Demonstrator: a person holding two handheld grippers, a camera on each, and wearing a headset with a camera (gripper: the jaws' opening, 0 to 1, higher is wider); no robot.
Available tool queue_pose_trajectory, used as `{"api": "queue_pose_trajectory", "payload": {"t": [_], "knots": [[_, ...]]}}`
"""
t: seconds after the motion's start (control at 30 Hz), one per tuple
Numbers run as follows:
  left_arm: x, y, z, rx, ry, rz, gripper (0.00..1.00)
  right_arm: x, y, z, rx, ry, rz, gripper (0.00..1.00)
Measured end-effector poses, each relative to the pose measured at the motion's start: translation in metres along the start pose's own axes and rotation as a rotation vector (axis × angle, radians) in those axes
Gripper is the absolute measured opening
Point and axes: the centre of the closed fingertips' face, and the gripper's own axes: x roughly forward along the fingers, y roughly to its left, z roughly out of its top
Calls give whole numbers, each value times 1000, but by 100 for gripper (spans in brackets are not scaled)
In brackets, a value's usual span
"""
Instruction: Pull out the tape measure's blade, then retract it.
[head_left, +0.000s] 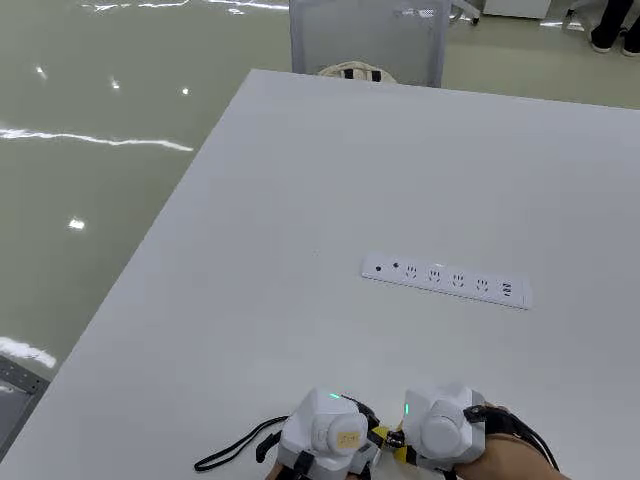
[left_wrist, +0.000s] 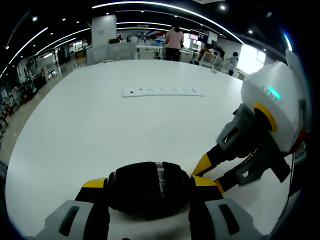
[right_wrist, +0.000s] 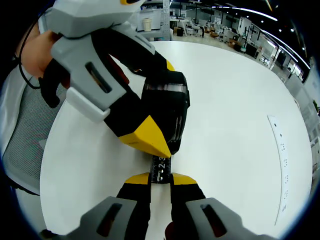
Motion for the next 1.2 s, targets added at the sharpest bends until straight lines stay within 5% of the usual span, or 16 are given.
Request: {"api": "queue_pose_trajectory", "payload": {"t": [1.2], "knots": [[-1,0,1,14,-9,-1,60,6,-1,11,-34,-30,1,14]]}}
